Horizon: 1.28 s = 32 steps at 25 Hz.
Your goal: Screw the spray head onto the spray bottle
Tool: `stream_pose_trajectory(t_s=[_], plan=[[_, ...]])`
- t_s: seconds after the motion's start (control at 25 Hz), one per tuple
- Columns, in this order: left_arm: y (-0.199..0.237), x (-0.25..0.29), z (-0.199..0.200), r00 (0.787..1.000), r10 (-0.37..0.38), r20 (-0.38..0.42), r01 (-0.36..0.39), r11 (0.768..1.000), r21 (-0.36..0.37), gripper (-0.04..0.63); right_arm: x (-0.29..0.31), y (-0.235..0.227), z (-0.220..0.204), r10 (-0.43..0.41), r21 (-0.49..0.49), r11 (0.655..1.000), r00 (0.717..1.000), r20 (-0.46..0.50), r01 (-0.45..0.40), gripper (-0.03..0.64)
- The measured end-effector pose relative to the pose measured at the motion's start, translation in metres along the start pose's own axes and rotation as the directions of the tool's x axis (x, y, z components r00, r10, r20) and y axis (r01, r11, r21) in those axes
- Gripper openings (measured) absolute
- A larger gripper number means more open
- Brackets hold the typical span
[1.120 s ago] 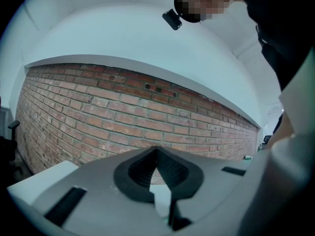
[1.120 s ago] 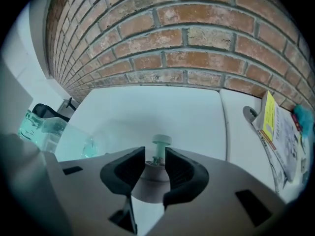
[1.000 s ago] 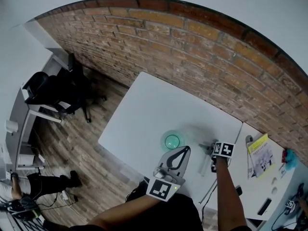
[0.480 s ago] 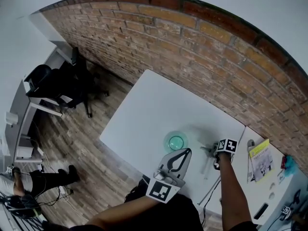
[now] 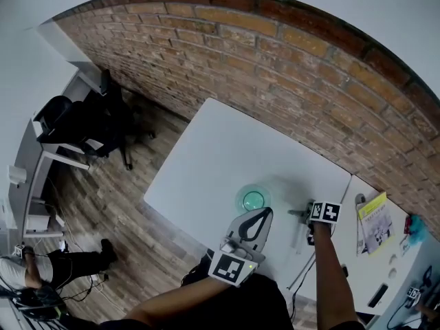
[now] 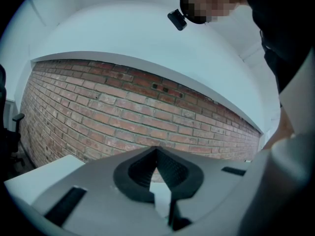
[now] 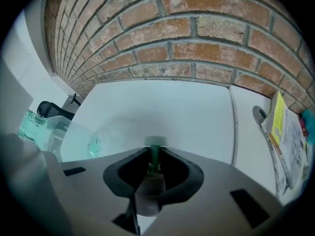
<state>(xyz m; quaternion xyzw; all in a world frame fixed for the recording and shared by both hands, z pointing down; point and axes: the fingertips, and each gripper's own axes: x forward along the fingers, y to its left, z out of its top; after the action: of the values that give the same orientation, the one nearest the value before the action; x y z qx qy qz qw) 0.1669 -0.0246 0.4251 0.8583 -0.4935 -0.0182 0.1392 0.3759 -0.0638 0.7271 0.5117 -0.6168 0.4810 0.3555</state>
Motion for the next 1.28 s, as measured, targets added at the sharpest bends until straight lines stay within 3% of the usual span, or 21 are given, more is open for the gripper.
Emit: stream_pose_trajectory(t_s=[0.68,0.92,1.12,1.28], plan=[[-0.033,-0.017,-0.004,0.988,-0.151,-0.027,0.151,0.989,0.005,0.002,-0.104,0.035,-0.038,0.036,-0.013,0.999,0.976,0.216,-0.034,0.067],[-0.052,-0.026,-0.007,0.978,-0.209,-0.018,0.209,0.978,-0.001,0.002,-0.137,0.048,-0.053,0.053,-0.106,0.994,0.935,0.352,-0.017,0.066],[-0.071,-0.035,-0.013,0.956,-0.291,-0.034,0.293,0.955,0.050,0.002,-0.160,0.047,-0.067,0.033,-0.073,0.997,0.886,0.463,0.001,0.066],[-0.082,-0.042,-0.008,0.952,-0.304,-0.025,0.304,0.953,-0.001,0.002,-0.177,0.049,-0.077,0.007,-0.057,0.998,0.844,0.536,0.027,0.066]])
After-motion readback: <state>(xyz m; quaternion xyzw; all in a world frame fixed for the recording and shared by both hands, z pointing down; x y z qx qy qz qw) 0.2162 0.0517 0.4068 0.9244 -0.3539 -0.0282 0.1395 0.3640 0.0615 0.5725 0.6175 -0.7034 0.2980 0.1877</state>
